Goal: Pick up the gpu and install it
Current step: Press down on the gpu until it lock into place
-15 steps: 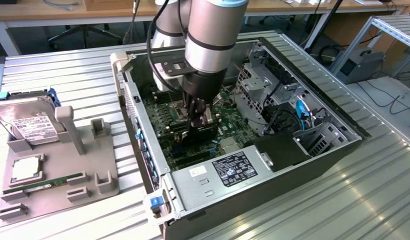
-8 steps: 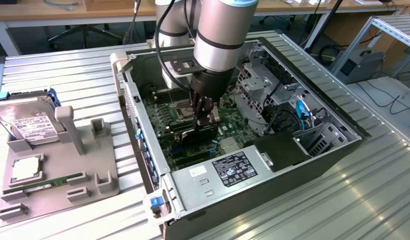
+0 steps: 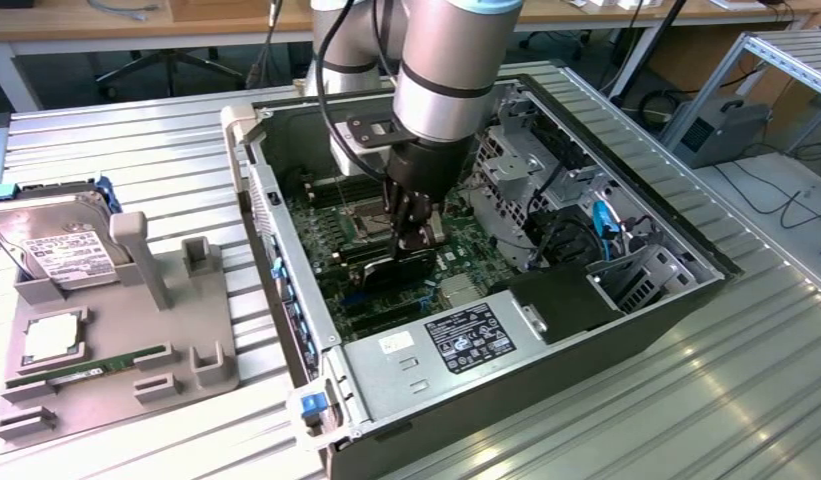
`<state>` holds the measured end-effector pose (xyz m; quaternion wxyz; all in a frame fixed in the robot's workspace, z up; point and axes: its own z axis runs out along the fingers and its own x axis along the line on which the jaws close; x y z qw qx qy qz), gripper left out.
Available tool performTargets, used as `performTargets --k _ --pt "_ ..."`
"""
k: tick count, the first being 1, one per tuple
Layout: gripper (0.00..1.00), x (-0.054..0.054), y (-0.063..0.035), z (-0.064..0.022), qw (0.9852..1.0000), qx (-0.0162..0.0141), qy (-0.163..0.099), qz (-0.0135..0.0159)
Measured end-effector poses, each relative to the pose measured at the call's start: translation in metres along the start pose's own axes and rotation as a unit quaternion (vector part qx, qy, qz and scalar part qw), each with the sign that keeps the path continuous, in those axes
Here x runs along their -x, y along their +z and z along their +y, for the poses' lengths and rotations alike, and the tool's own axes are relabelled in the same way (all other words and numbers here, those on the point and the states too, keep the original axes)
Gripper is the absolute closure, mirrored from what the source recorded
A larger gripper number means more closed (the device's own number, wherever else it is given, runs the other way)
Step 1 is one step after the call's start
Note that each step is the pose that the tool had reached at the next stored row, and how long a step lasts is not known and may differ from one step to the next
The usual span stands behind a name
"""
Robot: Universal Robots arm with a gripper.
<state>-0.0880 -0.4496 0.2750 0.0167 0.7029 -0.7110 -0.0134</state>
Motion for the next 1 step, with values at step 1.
performTargets --k 1 --pt "0.89 0.0 0.0 0.0 1.0 0.0 0.0 0.0"
